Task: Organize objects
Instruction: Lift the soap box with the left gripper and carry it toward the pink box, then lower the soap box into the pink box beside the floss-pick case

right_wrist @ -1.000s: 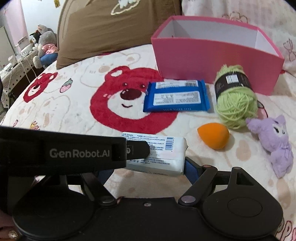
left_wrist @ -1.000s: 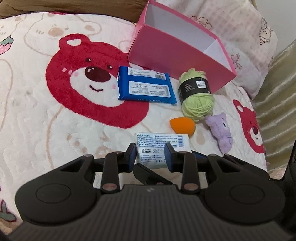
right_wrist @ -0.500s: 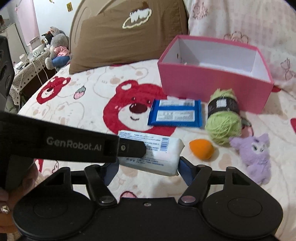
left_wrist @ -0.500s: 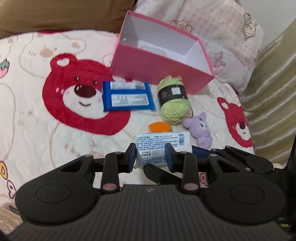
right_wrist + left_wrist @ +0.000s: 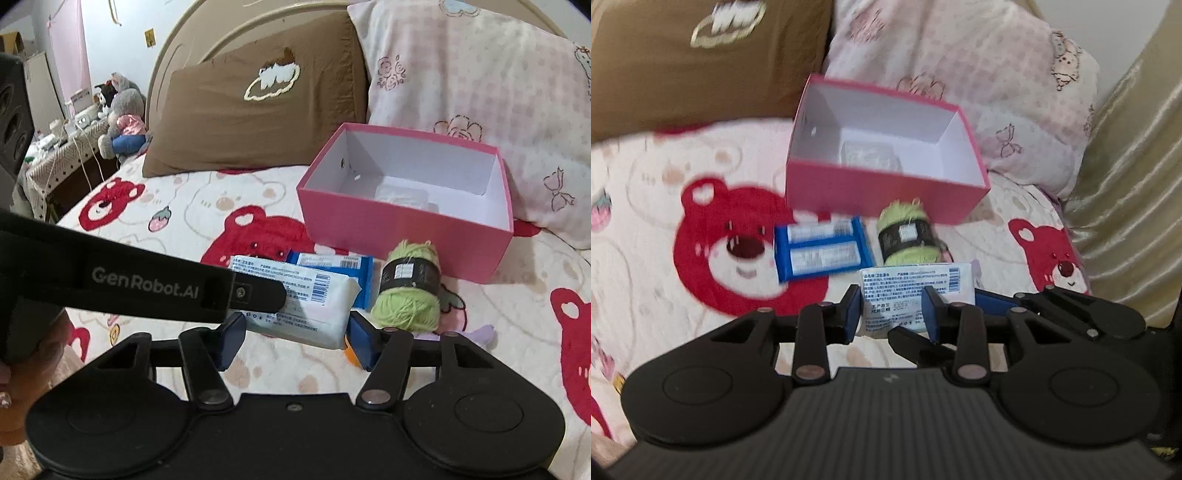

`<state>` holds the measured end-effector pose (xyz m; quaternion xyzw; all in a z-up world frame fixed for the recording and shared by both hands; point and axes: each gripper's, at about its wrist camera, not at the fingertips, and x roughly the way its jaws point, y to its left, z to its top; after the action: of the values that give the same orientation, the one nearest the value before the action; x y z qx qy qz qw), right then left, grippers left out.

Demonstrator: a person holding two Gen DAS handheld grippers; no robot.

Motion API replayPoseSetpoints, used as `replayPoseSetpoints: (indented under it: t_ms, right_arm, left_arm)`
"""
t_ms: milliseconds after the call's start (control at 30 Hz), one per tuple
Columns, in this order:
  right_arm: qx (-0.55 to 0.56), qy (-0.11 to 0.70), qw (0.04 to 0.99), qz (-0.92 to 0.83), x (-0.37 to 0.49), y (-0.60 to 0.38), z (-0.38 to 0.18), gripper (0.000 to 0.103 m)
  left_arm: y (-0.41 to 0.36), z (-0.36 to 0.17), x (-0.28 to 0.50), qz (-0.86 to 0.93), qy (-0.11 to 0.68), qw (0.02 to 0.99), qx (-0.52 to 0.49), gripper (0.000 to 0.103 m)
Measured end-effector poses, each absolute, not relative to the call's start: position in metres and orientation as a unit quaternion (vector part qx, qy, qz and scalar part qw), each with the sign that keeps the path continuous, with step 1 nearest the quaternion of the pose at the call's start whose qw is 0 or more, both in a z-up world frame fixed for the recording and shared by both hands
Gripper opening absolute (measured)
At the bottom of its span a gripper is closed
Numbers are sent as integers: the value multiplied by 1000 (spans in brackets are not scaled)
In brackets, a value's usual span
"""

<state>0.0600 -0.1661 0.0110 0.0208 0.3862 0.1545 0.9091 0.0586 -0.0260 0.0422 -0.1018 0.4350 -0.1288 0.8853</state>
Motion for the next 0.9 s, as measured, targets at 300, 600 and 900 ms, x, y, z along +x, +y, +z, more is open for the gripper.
replayPoseSetpoints:
  t_ms: [300,600,900]
  right_arm:
    - [21,341,928,149,70,-203,45,63]
    - [54,327,933,137,115,-238,56,54]
    - [63,337,934,103,183,-260,60,52]
  left_arm:
    - [-48,74,83,-153,414,891,-108,33]
    - [-63,80,144,-162,403,893,-120,33]
    - [-70,72,221,-166,399,889,-155,34]
